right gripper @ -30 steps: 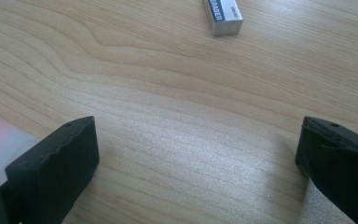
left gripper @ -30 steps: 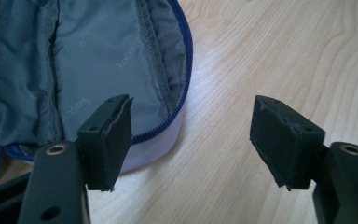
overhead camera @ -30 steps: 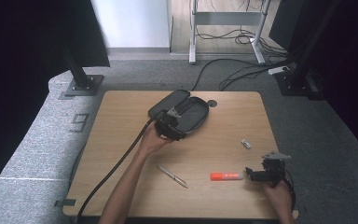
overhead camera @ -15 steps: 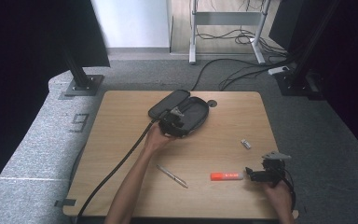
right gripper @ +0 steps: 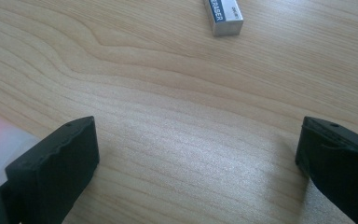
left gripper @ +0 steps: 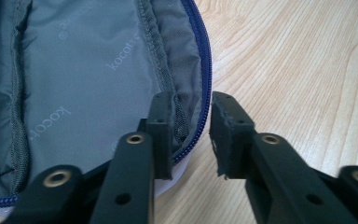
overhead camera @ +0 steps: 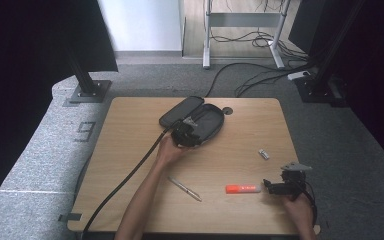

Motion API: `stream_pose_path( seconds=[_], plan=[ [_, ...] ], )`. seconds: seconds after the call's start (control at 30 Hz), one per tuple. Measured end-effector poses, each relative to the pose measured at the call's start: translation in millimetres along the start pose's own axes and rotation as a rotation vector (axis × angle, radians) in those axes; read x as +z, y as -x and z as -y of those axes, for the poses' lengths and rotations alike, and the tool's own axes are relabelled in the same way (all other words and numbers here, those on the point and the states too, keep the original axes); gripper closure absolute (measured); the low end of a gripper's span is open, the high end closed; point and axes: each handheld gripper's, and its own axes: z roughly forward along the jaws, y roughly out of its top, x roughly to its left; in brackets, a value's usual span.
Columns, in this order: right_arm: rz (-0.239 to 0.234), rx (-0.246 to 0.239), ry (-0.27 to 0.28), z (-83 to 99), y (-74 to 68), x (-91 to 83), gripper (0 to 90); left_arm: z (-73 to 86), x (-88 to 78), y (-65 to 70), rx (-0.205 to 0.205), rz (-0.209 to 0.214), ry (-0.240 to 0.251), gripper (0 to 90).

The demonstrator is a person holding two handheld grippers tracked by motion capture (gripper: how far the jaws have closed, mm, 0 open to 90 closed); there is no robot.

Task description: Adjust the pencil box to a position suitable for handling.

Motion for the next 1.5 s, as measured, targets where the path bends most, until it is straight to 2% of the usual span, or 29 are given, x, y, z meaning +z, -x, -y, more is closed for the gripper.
stream_pose_path(
  seconds=[0.1, 0.2, 0.3, 0.37, 0.53, 0.7, 1.2, 1.33, 1.4, 1.5],
  plan=[
    [0.000, 0.000, 0.000, 0.0, 0.0, 0.0, 0.0, 0.8, 0.9, 2.3, 0.034, -0.011, -0.009, 74.8],
    [0.000, 0.000, 0.000, 0.0, 0.0, 0.0, 0.0, 0.8, 0.6, 4.2, 0.049, -0.021, -0.009, 81.0],
    [0.000, 0.000, 0.000, 0.0, 0.0, 0.0, 0.0, 0.7, -0.4, 4.9, 0.046, -0.016, -0.008, 86.1],
    [0.000, 0.000, 0.000, 0.0, 0.0, 0.0, 0.0, 0.8, -1.3, 4.0, 0.024, 0.002, -0.002, 87.5],
    [0.000, 0.000, 0.000, 0.0, 0.0, 0.0, 0.0, 3.4, -4.0, 3.4, 0.001, 0.034, 0.013, 87.9],
    [0.000, 0.000, 0.000, 0.0, 0.0, 0.0, 0.0, 5.4, -6.8, 7.4, 0.007, 0.045, 0.021, 87.9],
    [0.000, 0.001, 0.000, 0.0, 0.0, -0.1, 0.0, 8.3, -9.6, 31.0, 0.036, 0.092, 0.029, 88.0],
    [0.000, 0.001, 0.000, 0.0, 0.0, -0.1, 0.0, 9.3, -9.7, 35.1, 0.030, 0.120, 0.036, 88.0],
    [0.000, 0.000, 0.000, 0.0, 0.0, -0.1, 0.0, 10.6, -9.2, 40.5, 0.023, 0.146, 0.042, 88.0],
    [0.000, 0.000, 0.000, 0.0, 0.0, -0.1, 0.0, 11.1, -8.8, 46.8, 0.030, 0.153, 0.036, 88.0]
  ],
)
